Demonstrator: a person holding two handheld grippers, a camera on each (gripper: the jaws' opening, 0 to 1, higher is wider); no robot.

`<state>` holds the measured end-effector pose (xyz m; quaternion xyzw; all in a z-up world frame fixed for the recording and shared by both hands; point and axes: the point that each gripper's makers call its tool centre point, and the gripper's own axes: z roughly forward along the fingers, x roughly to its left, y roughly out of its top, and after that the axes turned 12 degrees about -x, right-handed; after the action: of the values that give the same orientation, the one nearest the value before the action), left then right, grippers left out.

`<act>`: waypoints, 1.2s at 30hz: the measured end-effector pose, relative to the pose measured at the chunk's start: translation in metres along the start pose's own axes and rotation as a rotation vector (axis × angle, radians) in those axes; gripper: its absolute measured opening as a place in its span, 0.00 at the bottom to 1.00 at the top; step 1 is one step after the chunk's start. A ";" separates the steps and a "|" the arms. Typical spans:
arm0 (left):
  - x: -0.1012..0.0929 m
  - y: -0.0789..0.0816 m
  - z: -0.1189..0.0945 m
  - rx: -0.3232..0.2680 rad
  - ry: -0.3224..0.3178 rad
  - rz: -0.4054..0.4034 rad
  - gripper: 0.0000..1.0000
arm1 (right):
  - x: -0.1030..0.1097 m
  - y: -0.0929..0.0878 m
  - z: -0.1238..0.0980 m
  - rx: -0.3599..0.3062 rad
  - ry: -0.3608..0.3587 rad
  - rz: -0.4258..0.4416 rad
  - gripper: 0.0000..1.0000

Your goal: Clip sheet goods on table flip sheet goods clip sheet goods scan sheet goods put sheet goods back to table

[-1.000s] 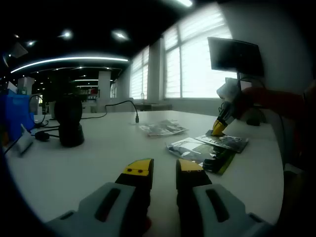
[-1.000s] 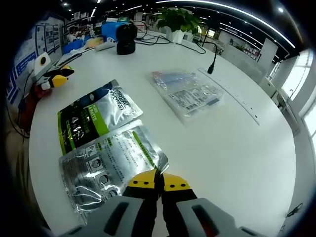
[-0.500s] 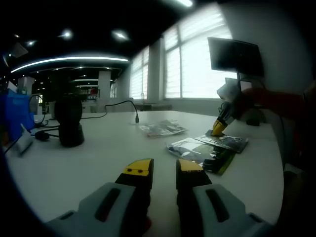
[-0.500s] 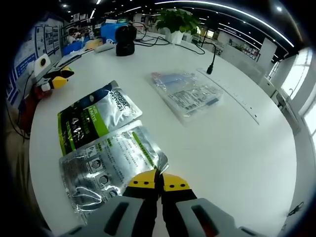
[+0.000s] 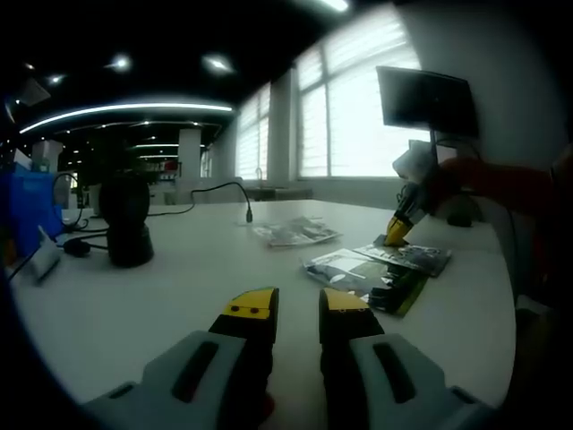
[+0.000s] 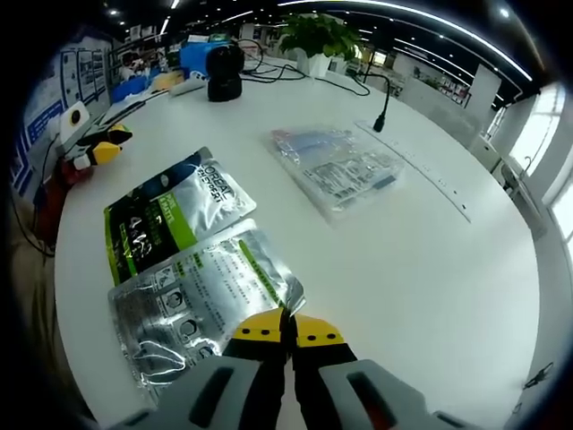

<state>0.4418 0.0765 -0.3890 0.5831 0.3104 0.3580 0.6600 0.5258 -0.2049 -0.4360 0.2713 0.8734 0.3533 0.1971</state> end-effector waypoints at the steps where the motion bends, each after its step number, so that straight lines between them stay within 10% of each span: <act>1: 0.000 0.000 0.000 0.001 0.001 0.002 0.11 | -0.002 0.000 -0.001 0.001 -0.002 0.004 0.00; 18: 0.000 -0.002 0.000 0.006 0.001 0.009 0.11 | -0.015 0.030 -0.048 -0.138 -0.074 0.141 0.00; 36: 0.000 -0.002 0.000 0.011 -0.001 0.019 0.11 | 0.022 0.091 -0.108 -0.333 -0.027 0.166 0.00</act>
<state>0.4425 0.0764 -0.3907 0.5897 0.3063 0.3622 0.6536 0.4816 -0.1914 -0.3006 0.3109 0.7747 0.5042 0.2211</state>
